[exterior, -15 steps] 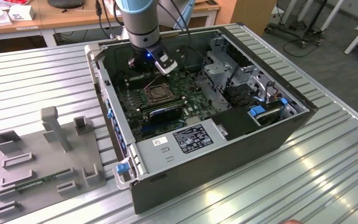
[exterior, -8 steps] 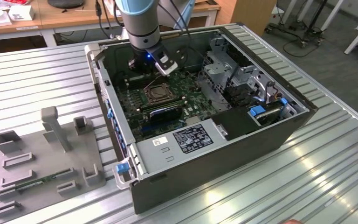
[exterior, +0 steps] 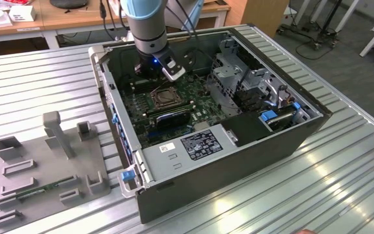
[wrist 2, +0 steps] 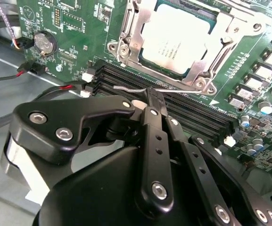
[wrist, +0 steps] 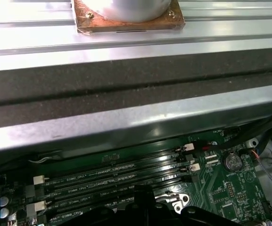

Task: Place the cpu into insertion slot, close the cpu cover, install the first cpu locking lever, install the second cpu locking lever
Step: 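Install the first cpu locking lever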

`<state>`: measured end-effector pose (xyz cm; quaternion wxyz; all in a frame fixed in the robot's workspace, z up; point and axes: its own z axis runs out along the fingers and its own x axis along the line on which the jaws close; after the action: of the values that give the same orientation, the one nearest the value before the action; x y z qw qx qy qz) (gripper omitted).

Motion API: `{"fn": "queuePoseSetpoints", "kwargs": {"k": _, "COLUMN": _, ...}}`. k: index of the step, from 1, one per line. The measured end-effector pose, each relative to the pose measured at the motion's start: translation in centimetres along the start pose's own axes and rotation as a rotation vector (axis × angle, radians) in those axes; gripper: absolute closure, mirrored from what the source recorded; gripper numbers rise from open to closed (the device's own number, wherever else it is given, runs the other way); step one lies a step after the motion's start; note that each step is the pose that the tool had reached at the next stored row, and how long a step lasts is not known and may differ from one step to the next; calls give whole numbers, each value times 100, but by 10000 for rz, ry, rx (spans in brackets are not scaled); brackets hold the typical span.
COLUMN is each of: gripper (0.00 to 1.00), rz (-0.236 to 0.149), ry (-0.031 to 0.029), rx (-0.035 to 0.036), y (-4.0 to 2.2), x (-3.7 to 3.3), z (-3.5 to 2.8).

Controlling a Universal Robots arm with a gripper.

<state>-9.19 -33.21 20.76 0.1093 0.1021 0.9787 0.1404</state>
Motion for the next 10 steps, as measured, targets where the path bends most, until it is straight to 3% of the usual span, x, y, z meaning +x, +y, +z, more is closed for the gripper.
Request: {"fn": "queuePoseSetpoints", "kwargs": {"k": 10, "gripper": 89, "rz": -3, "ry": -2, "rx": 15, "y": -6, "x": -5, "z": 66}}
